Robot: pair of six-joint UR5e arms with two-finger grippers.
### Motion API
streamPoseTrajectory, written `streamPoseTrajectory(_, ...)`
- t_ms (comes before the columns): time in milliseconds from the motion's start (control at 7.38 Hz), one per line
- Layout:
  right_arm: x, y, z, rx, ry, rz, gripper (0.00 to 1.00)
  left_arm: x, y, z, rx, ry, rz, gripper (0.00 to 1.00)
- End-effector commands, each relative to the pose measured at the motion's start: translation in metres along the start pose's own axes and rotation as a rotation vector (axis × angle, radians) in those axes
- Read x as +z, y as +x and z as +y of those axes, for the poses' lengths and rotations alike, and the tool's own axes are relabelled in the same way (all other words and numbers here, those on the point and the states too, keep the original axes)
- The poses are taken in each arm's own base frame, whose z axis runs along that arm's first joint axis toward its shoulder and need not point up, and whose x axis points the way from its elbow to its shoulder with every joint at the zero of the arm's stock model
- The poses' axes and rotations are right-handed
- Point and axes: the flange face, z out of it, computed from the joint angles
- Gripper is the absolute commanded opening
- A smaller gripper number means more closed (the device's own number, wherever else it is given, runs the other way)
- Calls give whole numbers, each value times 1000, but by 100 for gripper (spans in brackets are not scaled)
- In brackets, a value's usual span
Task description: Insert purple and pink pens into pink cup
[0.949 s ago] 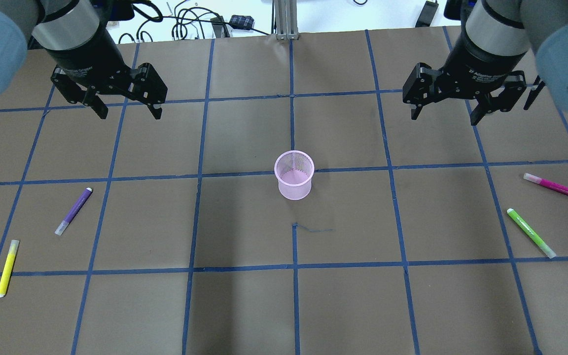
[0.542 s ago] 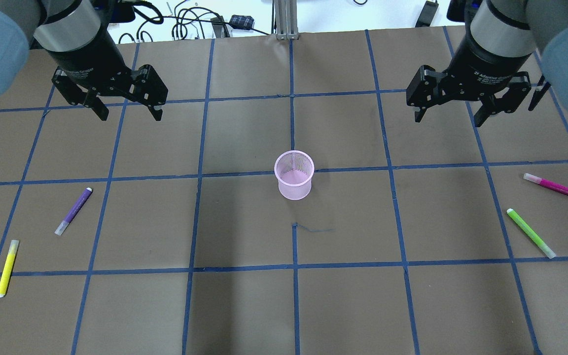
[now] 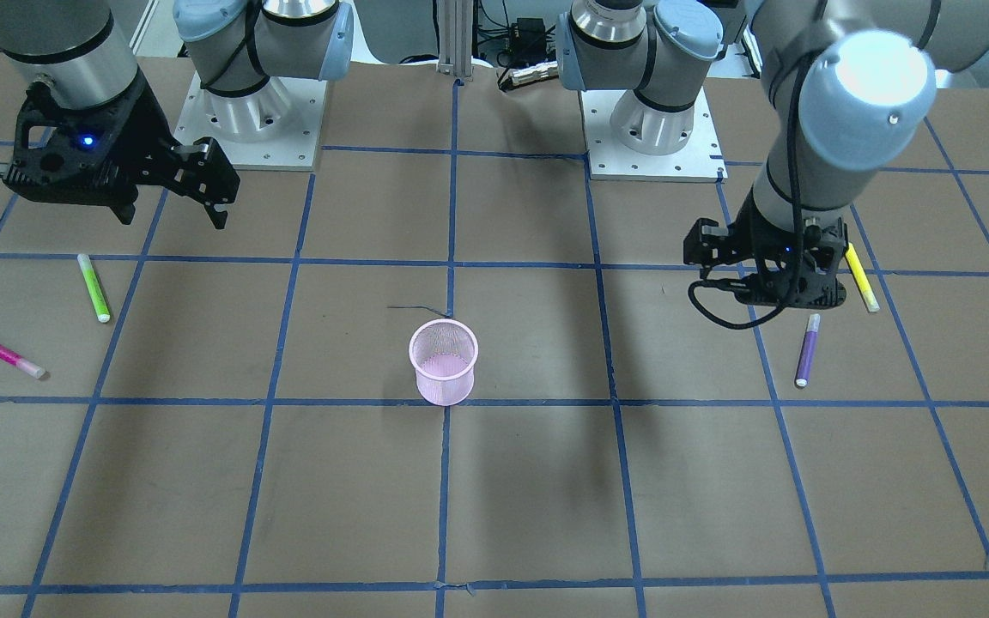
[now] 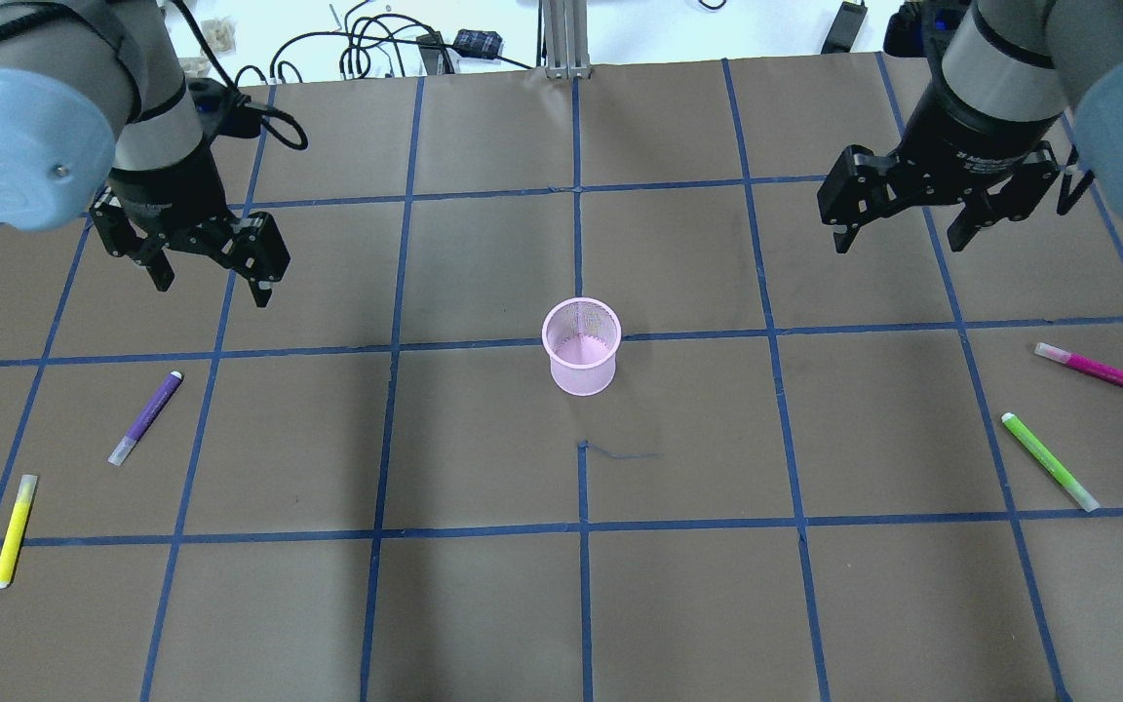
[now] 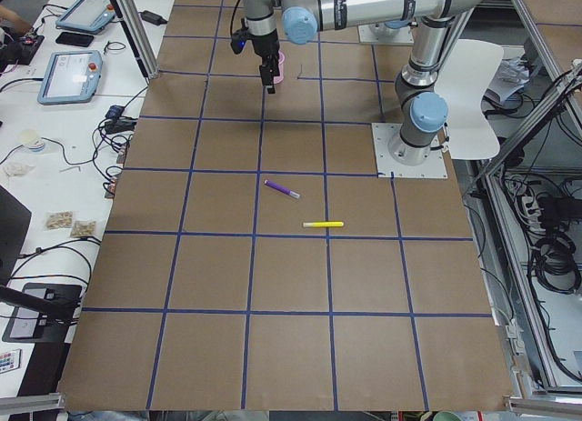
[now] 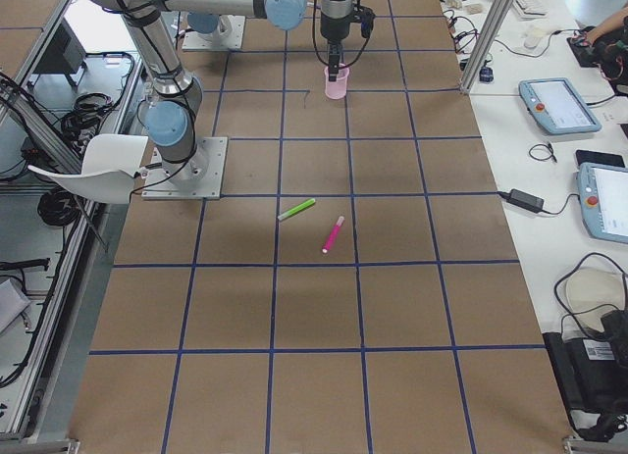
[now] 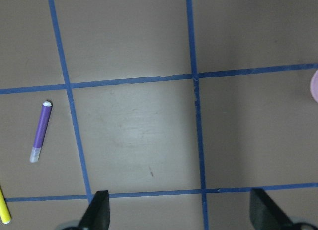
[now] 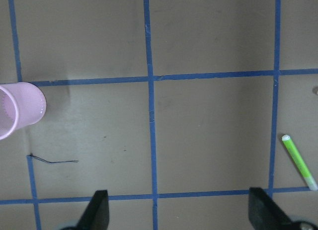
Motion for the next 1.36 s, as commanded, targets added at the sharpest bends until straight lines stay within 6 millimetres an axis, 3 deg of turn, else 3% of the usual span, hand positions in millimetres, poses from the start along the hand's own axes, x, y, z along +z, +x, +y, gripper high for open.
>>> streamPoseTrajectory(0,28,96,-2,-281,-47,-26,100,116,-65,-34,39,-35,-38,100)
streamPoseTrajectory(136,36,144,0,-404,-33,-34,100,143,-66,-51,109,-46,-49,100)
streamPoseTrajectory(271,58,189,-9,-523,-33,-39,100,170,-68,-61,228,-87,-31,100)
streamPoseTrajectory(542,100,291,-20,-850,8,4,100,187,-84,-79,300,-98,-100,100)
streamPoseTrajectory(814,151,343,-32,-1180,11,11,100,197,-86,-82,346,-115,-89,100)
streamPoseTrajectory(949,171,363,-34,-1226,12,-4,100,210,-87,-81,344,-131,-67,100)
streamPoseTrajectory(1220,219,380,-46,-1287,13,11,100,219,-96,-77,329,-150,-62,100)
